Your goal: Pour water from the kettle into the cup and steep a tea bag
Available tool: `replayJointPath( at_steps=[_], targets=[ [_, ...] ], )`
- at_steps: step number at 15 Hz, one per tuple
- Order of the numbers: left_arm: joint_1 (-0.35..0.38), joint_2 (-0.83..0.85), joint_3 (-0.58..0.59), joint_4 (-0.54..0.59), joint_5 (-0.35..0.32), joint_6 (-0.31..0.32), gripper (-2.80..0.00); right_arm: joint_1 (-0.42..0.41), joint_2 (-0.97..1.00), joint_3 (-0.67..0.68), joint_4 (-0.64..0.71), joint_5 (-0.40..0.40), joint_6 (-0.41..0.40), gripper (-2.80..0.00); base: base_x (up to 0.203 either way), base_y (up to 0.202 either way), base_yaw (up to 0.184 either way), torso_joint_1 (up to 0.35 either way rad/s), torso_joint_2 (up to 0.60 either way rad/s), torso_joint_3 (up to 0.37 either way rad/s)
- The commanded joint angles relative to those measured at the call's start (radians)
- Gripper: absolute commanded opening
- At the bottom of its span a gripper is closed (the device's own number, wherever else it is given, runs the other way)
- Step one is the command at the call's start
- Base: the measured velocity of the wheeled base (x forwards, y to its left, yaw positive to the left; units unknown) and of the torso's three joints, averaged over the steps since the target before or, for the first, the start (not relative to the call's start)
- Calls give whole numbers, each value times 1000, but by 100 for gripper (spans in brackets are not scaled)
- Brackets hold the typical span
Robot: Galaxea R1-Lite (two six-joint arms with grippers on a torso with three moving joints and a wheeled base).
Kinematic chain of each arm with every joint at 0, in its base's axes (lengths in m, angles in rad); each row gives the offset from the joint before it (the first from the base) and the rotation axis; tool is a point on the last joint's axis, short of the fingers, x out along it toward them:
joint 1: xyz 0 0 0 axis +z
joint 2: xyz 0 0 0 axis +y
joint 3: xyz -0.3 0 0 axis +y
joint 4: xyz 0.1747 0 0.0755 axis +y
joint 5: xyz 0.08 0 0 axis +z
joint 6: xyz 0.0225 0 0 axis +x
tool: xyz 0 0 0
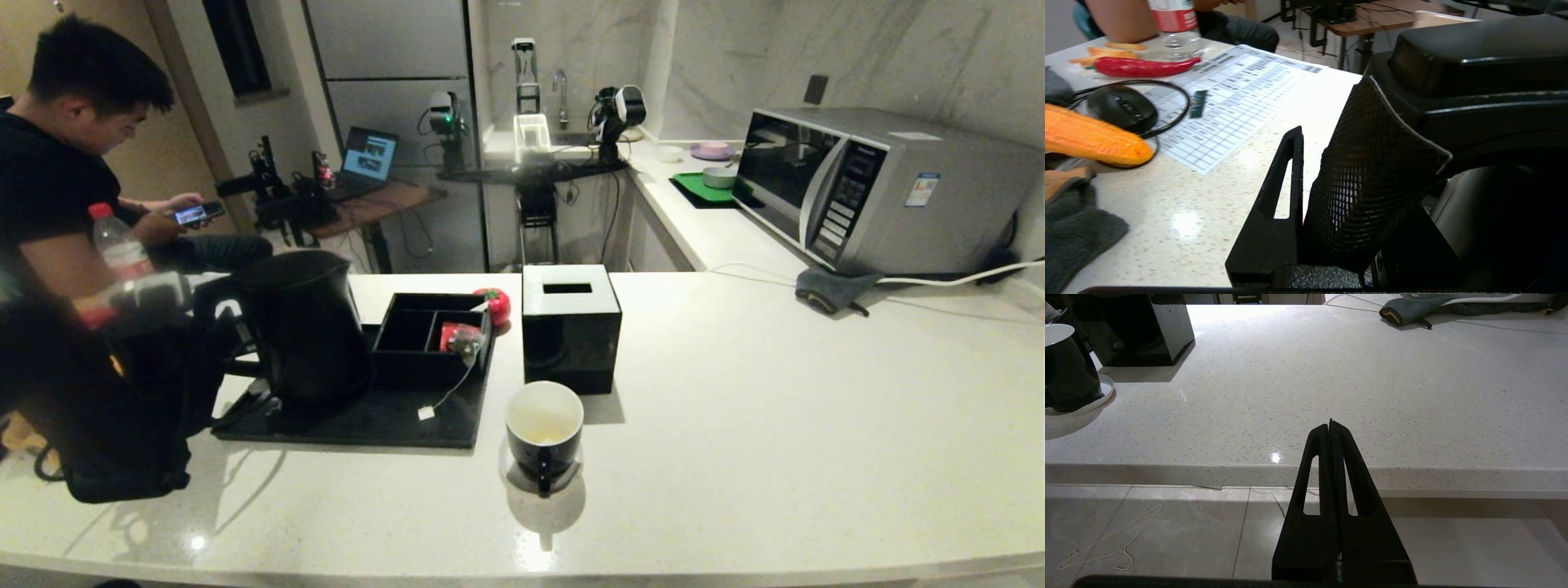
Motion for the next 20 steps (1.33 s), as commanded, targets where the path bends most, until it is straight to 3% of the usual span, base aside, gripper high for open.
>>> replayJointPath(
  at_steps=[1, 20],
  targets=[
    [5, 17, -22, -48, 0, -1, -280, 0, 0, 0, 0, 0, -1, -280, 0, 0, 0, 0, 0, 0],
    [10, 82, -89, -48, -3, 10, -280, 0, 0, 0, 0, 0, -1, -280, 0, 0, 0, 0, 0, 0]
  ],
)
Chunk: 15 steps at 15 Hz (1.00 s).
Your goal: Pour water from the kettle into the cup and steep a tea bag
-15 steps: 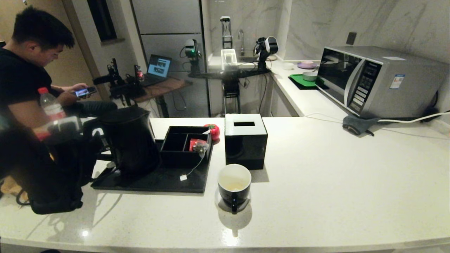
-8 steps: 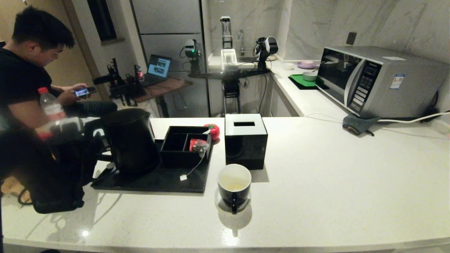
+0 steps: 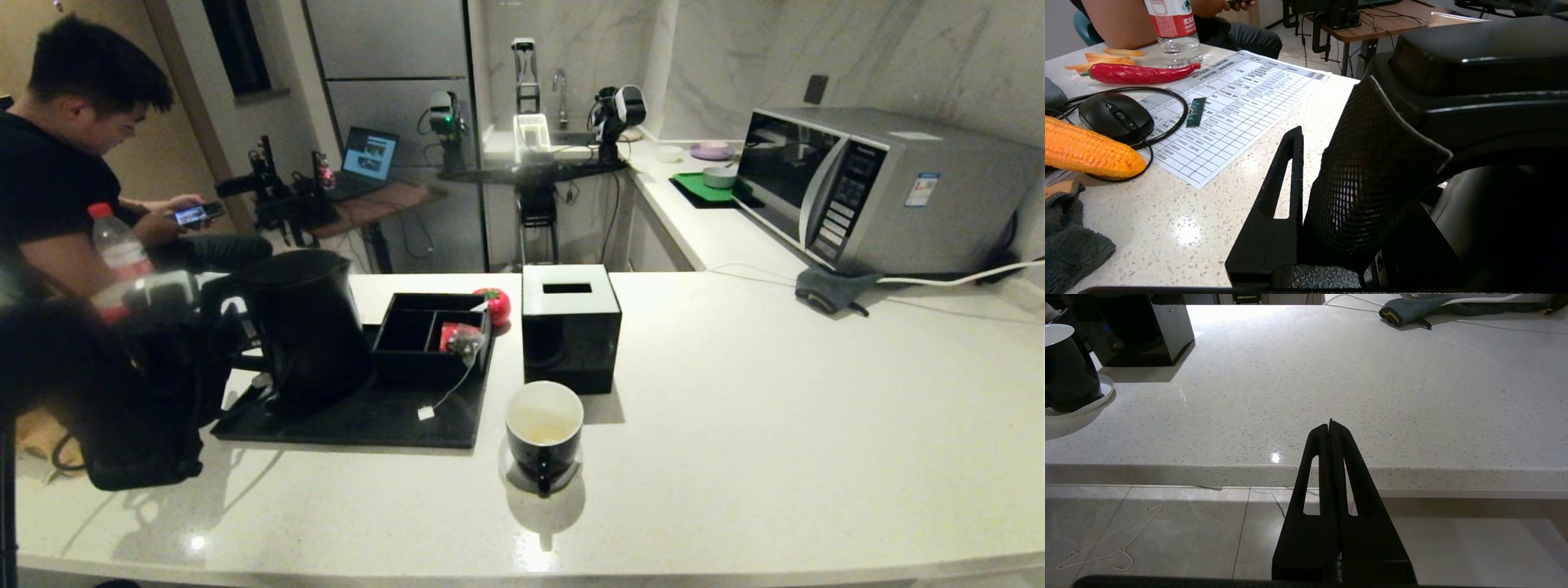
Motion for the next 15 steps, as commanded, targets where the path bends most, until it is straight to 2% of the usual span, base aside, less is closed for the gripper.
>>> replayJointPath(
  at_steps=[1, 15],
  targets=[
    [-1, 14, -2, -46, 2, -2, -280, 0, 0, 0, 0, 0, 0, -280, 0, 0, 0, 0, 0, 0],
    [-11, 28, -11, -46, 2, -2, -280, 0, 0, 0, 0, 0, 0, -280, 0, 0, 0, 0, 0, 0]
  ],
)
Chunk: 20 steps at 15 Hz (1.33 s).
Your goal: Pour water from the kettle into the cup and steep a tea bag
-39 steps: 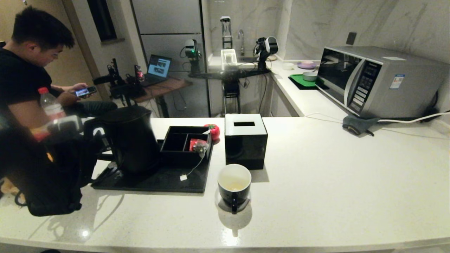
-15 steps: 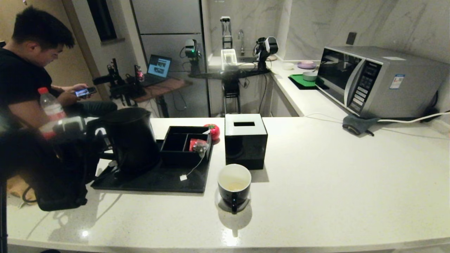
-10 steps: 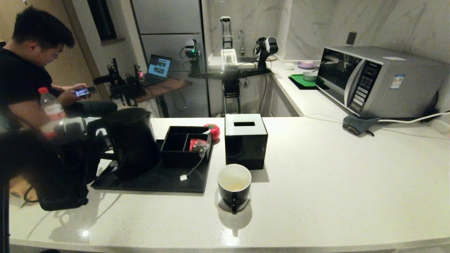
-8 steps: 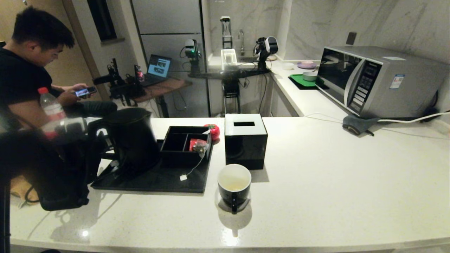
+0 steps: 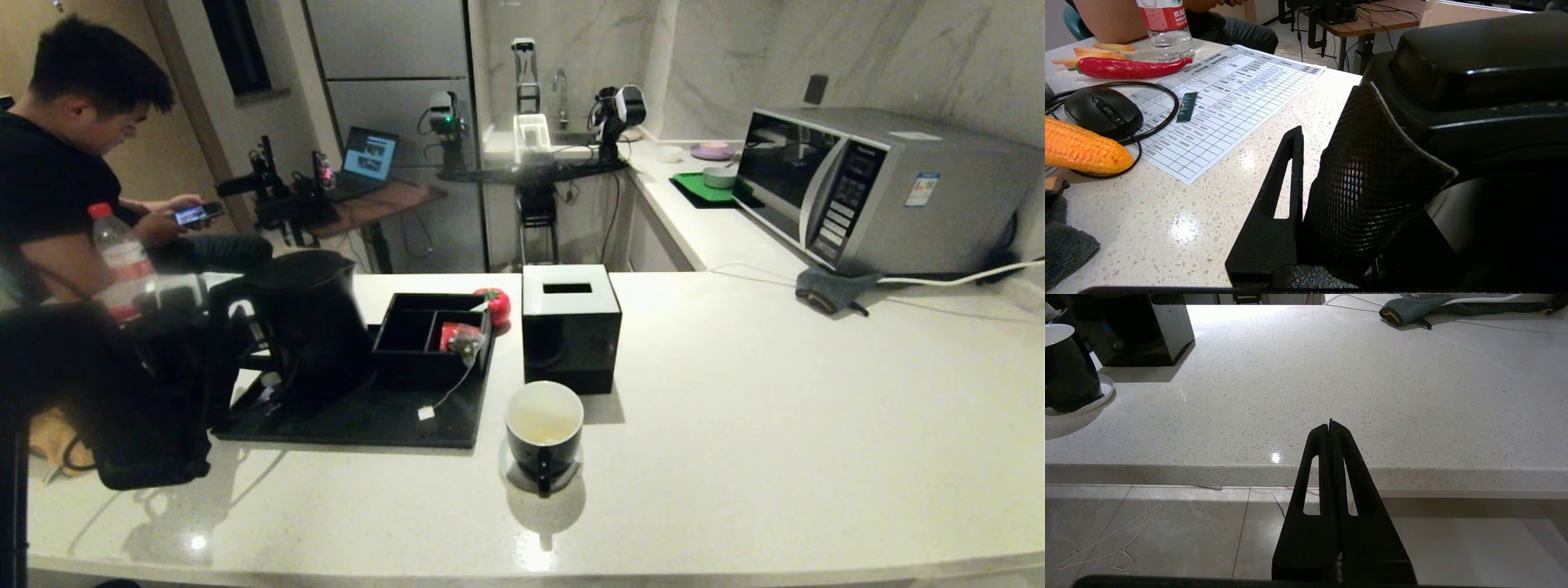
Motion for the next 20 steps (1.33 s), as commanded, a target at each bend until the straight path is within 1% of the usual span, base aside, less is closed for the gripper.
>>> replayJointPath(
  at_steps=[1, 3, 4, 13, 20],
  targets=[
    [1, 2, 5, -47, 2, 0, -280, 0, 0, 0, 0, 0, 0, -280, 0, 0, 0, 0, 0, 0],
    [-4, 2, 10, -47, 2, 0, -280, 0, 0, 0, 0, 0, 0, -280, 0, 0, 0, 0, 0, 0],
    [-4, 2, 12, -47, 2, 0, 0, 0, 0, 0, 0, 0, 0, -280, 0, 0, 0, 0, 0, 0],
    [-13, -25, 62, -47, 2, -2, 0, 0, 0, 0, 0, 0, 0, -280, 0, 0, 0, 0, 0, 0],
    [-19, -104, 169, -47, 2, -3, 0, 0, 0, 0, 0, 0, 0, -280, 0, 0, 0, 0, 0, 0]
  ],
)
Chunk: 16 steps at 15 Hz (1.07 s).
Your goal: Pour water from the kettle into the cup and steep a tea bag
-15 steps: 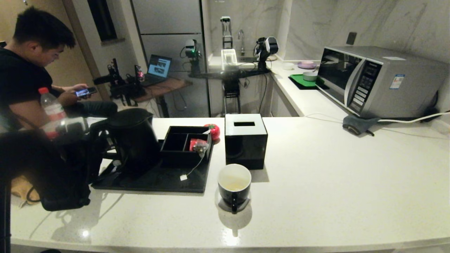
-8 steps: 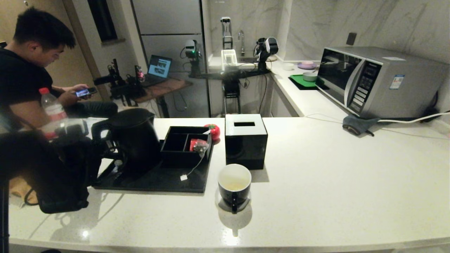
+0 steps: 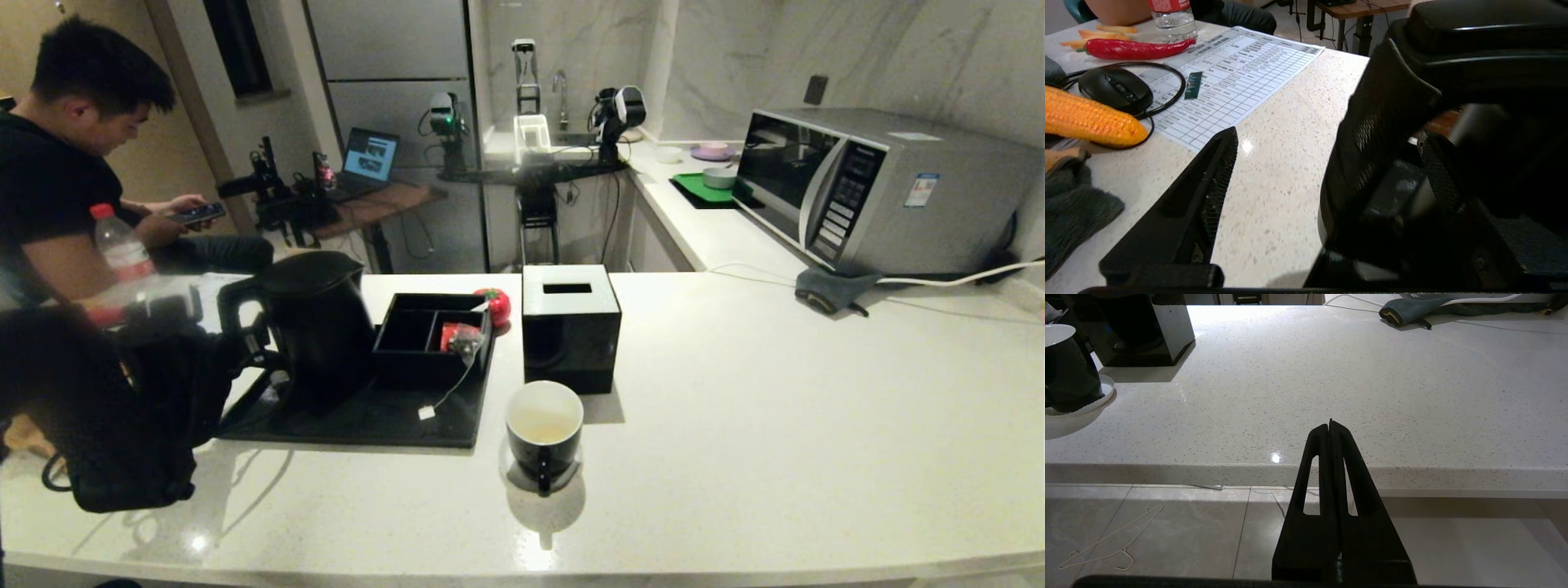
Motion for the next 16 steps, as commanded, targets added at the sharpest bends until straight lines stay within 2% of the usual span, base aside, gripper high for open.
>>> replayJointPath(
  at_steps=[1, 13, 14, 16],
  targets=[
    [1, -39, 36, -48, 2, -2, 0, 0, 0, 0, 0, 0, 0, -280, 0, 0, 0, 0, 0, 0],
    [-2, -213, 278, -48, 3, -6, 0, 0, 0, 0, 0, 0, 0, -280, 0, 0, 0, 0, 0, 0],
    [-2, -228, 296, -48, 4, -7, -280, 0, 0, 0, 0, 0, 0, -280, 0, 0, 0, 0, 0, 0],
    [-2, -255, 336, -48, 3, -7, -280, 0, 0, 0, 0, 0, 0, -280, 0, 0, 0, 0, 0, 0]
  ],
)
